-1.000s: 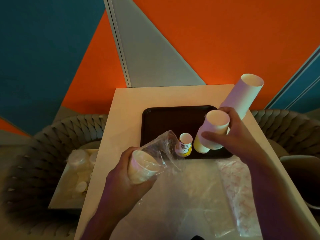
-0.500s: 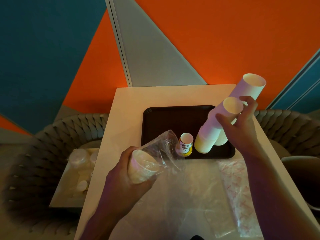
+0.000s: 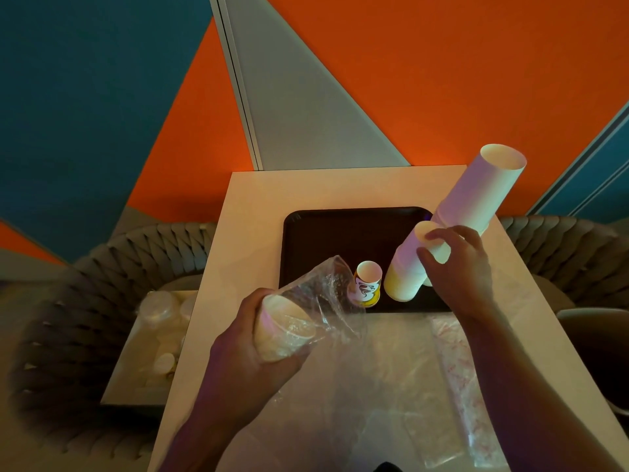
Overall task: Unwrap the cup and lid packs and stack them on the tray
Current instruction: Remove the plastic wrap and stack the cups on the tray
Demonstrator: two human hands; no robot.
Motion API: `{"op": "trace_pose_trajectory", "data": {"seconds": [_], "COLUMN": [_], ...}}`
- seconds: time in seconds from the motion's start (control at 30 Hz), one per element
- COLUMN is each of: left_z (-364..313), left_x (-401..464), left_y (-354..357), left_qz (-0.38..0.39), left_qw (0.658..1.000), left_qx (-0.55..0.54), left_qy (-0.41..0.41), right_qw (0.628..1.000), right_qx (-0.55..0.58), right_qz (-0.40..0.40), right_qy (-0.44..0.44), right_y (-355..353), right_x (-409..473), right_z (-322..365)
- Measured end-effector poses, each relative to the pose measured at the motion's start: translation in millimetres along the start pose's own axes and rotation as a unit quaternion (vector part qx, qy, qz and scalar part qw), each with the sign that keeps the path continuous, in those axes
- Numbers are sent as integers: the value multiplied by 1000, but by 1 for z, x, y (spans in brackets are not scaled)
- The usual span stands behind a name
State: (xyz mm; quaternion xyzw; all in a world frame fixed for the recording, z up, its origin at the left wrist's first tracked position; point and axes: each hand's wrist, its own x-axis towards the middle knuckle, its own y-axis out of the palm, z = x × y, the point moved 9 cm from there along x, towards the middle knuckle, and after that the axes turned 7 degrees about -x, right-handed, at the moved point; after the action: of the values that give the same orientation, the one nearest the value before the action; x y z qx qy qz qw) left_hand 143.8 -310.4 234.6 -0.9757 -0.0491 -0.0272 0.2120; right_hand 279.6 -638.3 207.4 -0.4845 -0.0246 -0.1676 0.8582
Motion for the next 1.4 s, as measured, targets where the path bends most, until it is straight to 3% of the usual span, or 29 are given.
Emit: {"op": "trace_pose_trajectory", "data": {"seconds": [0.1, 0.2, 0.27, 0.37, 0.5, 0.87, 1.23, 1.4], "left_z": [3, 8, 11, 13, 18, 14, 13, 14], "left_x": [-1, 0, 0, -1, 1, -1, -3, -2], "left_y": [1, 3, 4, 9, 14, 17, 19, 17], "left_qz": [-2, -1, 2, 12, 25, 39, 63, 65], "left_qw": [1000, 1000, 999, 999, 999, 998, 997, 996], "left_qx": [1, 8, 15, 18, 18, 34, 51, 54], "left_qy": [-12, -26, -29, -31, -38, -23, -13, -6], "right_qw": [999, 997, 988, 945, 889, 818, 849, 884], "right_qx": [-32, 40, 138, 259, 278, 334, 302, 287], "right_qz": [-5, -34, 23, 176, 308, 388, 333, 312], "right_qy": [-5, -54, -58, -93, -191, -263, -277, -197], "right_y": [-5, -19, -18, -5, 7, 27, 19, 24], "right_x": [-5, -17, -29, -55, -88, -110, -107, -96], "right_z": [6, 26, 41, 76, 118, 151, 158, 124]}}
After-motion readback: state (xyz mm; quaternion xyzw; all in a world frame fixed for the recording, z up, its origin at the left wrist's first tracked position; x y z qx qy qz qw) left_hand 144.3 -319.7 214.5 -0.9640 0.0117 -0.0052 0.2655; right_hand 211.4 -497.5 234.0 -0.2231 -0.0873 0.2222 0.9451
